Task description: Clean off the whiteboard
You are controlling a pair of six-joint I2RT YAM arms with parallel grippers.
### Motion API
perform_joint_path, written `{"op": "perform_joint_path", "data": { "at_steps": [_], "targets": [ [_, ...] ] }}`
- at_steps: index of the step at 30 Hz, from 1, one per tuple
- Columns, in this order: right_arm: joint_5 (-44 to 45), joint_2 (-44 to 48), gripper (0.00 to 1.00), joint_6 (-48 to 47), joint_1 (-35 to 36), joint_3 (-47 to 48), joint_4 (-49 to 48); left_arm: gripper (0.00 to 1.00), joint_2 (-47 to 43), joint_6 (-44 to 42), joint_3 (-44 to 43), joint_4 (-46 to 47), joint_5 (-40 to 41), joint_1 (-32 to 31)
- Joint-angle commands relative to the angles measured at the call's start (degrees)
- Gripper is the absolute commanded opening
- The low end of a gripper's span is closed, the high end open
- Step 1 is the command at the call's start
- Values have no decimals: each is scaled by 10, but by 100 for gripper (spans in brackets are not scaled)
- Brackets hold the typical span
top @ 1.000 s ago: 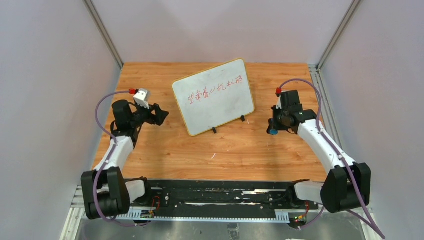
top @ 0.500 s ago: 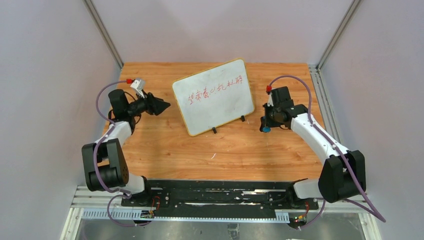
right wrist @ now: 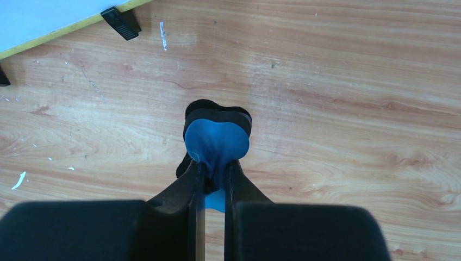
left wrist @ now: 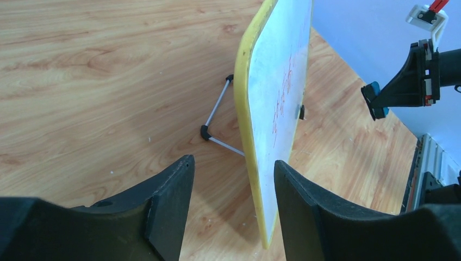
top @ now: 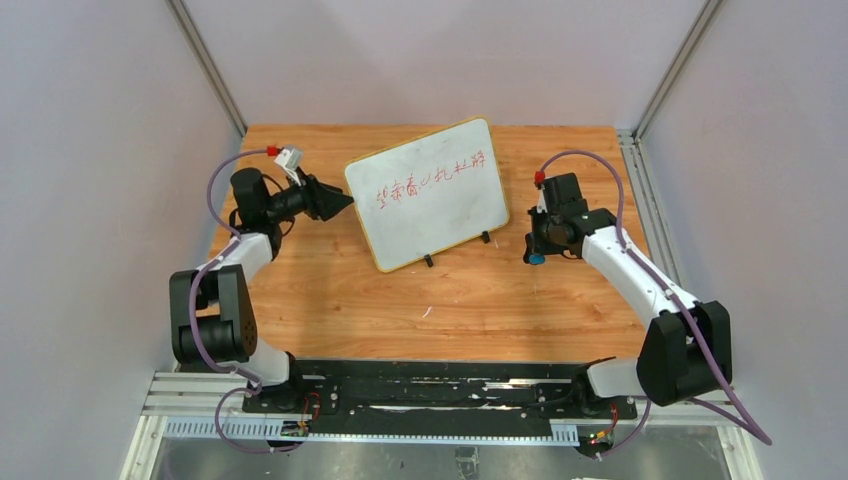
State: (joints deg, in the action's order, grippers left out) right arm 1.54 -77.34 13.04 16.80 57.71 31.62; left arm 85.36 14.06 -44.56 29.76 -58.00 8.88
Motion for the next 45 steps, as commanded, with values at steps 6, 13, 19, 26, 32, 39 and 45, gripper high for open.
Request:
{"op": "perform_joint_path", "data": {
  "at_steps": [6,13,19,26,32,39,45],
  "targets": [
    [20,20,0,-7,8,24,18,57,25,35,-28,59,-11,-13],
    [24,20,1,-7,8,27,24,54,63,153,-18,210,-28,-17],
    [24,18,1,-5,8,27,26,53,72,165,-19,225,-32,-20],
    [19,12,1,-3,8,29,23,44,65,123,-24,172,-22,-26],
    [20,12,0,-3,8,25,21,19,62,95,-29,136,-11,-36],
    [21,7,1,-4,8,24,16,0,54,81,-30,115,-7,-37],
    [41,-4,1,-14,8,37,-7,0,48,54,-27,84,-1,-37]
  ]
}}
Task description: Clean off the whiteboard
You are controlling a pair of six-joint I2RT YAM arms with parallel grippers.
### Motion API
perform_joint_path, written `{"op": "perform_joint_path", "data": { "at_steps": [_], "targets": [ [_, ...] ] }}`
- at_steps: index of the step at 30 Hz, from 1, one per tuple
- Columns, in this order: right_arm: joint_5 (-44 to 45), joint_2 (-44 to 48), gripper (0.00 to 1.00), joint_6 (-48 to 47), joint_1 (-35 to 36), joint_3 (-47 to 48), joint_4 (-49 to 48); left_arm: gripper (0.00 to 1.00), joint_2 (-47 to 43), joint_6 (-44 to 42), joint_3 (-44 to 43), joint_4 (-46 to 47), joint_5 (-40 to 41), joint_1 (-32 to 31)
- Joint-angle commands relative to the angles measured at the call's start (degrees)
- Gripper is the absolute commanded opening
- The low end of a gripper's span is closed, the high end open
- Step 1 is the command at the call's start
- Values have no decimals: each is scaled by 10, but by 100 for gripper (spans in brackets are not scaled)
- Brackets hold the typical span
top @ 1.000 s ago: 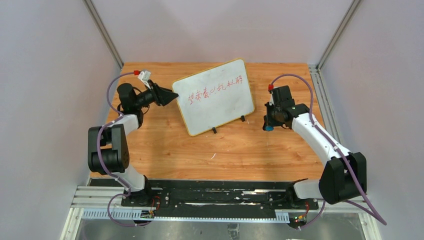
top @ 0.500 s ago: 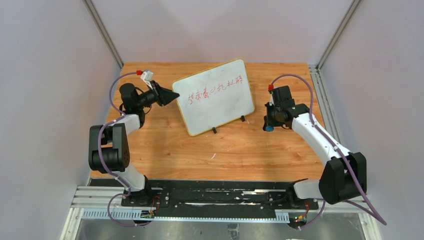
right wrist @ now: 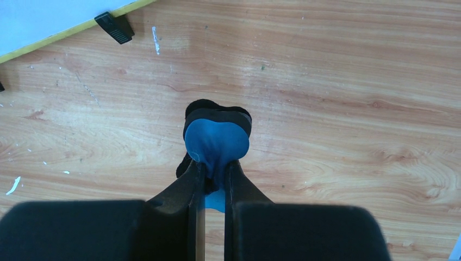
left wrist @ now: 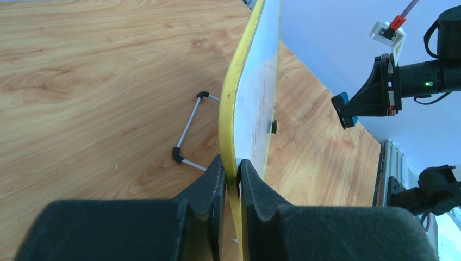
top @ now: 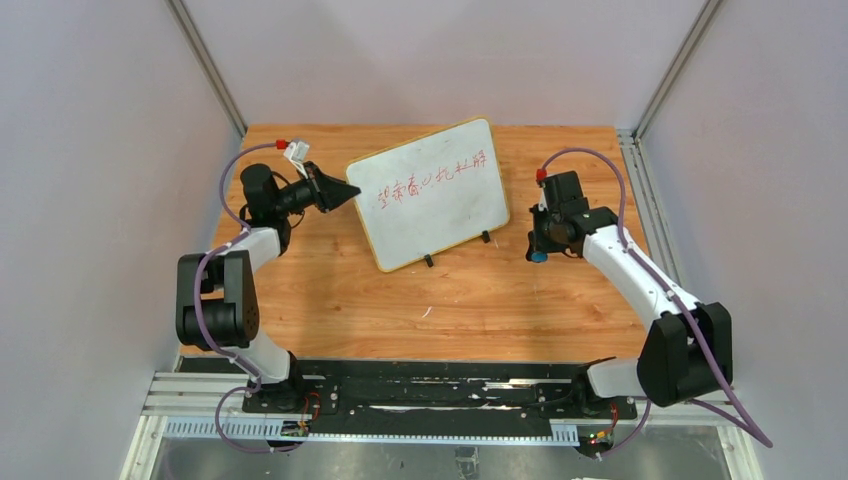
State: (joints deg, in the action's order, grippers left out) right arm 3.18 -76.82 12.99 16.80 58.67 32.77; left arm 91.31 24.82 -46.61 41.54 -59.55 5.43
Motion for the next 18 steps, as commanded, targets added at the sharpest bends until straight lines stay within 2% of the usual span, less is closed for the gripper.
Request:
{"op": "perform_joint_path", "data": {
  "at_steps": [1,6,13,15,18],
  "targets": [
    [31,-13,1,-18,8,32,-28,0,-12,-57,-6,-37,14,-3],
    [36,-42,1,-49,8,46,-115,0,-16,-76,-3,-58,19,-3],
    [-12,-70,1,-98,8,37,-303,0,-27,-94,-8,-85,27,-3],
    [-17,-90,1,-99,8,50,-325,0,-29,-103,-9,-94,34,-3],
    [-25,-130,1,-90,8,105,-298,0,-29,-113,-12,-108,41,-3]
  ]
}}
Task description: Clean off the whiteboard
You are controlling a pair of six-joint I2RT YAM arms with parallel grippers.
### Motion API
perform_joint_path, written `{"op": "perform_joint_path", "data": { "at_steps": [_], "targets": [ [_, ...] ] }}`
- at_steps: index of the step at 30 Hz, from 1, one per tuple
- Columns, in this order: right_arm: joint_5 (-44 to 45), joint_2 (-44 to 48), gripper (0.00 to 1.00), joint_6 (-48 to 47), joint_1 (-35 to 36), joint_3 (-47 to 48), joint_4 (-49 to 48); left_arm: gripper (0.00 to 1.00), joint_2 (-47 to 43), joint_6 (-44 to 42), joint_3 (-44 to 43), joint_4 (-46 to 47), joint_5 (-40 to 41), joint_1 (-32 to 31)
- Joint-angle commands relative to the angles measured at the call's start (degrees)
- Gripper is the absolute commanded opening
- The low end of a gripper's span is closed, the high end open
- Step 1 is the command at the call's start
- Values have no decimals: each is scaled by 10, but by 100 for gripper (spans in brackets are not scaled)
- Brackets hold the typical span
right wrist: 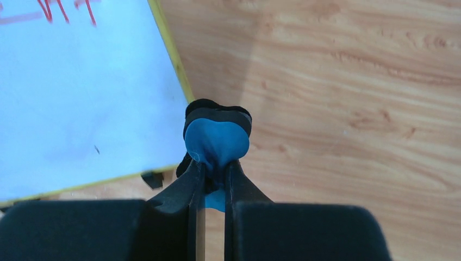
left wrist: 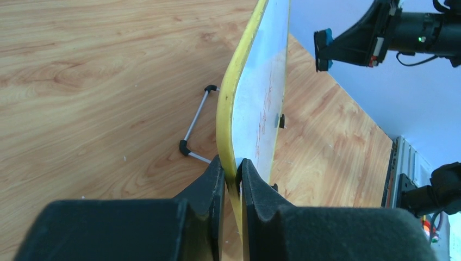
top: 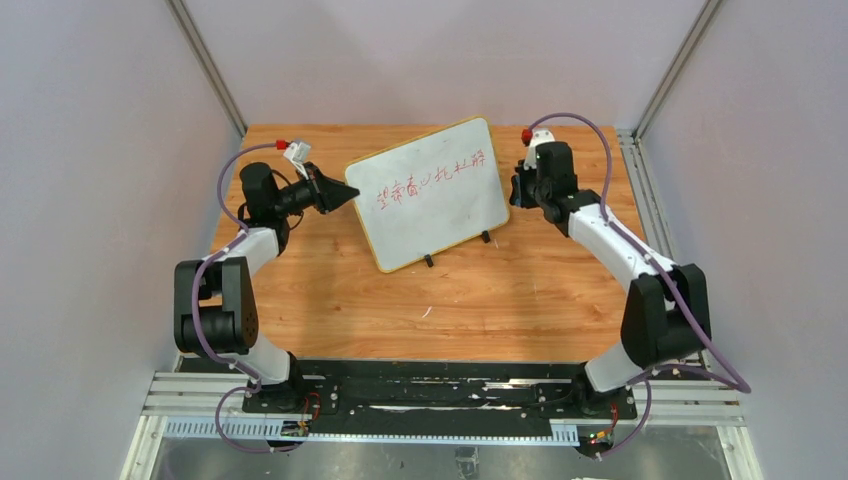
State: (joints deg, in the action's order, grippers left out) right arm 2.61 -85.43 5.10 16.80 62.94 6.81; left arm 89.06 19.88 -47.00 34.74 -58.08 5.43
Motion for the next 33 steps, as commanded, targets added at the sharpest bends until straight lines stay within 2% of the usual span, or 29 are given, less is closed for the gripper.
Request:
{"op": "perform_joint_path", "data": {
  "at_steps": [1,5,12,26,33],
  "targets": [
    [-23,-59,1,-7,8,83,-23,0,-7,-66,-8,-43,27,-3],
    [-39,-100,1,4,9,152,10,0,-7,-72,-8,-50,33,-3],
    [-62,-136,1,13,13,208,22,0,-8,-80,-11,-61,39,-3],
    [-39,-188,1,-18,99,254,29,0,-12,-80,-12,-64,37,-3],
    [-1,-190,1,-30,102,257,30,0,-15,-80,-12,-66,35,-3]
  ]
}}
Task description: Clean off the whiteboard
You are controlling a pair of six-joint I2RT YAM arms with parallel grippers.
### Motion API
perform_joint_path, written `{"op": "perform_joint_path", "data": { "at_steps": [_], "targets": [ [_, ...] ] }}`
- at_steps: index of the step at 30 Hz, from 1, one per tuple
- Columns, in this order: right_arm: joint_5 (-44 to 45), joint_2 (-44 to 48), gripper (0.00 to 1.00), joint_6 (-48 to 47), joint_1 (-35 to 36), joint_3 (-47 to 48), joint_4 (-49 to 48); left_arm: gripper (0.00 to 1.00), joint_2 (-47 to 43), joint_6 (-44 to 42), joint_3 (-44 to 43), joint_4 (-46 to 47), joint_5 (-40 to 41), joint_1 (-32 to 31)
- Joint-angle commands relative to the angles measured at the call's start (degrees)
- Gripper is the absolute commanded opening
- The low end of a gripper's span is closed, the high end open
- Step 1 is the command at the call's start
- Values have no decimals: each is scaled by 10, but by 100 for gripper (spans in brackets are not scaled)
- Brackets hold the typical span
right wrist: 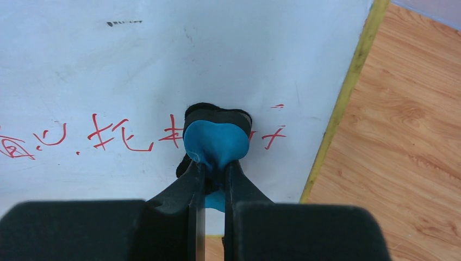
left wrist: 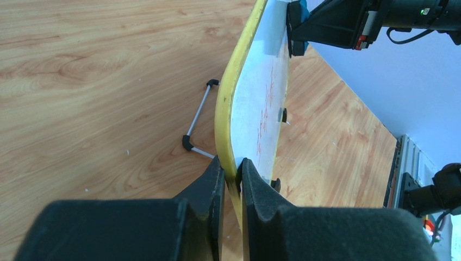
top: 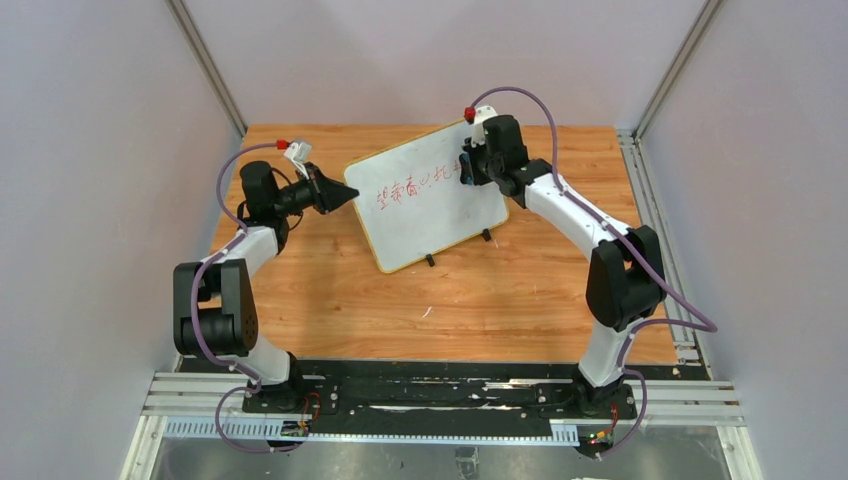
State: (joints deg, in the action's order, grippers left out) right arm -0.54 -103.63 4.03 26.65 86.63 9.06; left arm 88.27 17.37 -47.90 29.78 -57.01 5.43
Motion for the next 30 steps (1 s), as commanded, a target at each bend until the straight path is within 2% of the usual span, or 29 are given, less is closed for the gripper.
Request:
{"op": "perform_joint_path", "data": {
  "at_steps": [1,18,30],
  "targets": [
    [36,-10,1,-25,2,23,9,0,-8,-56,-3,-18,24,-3],
    [55,-34,1,-42,-79,50,10,0,-17,-75,-6,-43,24,-3],
    [22,-10,1,-14,-56,13,-13,0,-16,-76,-5,-45,26,-3]
  ]
}}
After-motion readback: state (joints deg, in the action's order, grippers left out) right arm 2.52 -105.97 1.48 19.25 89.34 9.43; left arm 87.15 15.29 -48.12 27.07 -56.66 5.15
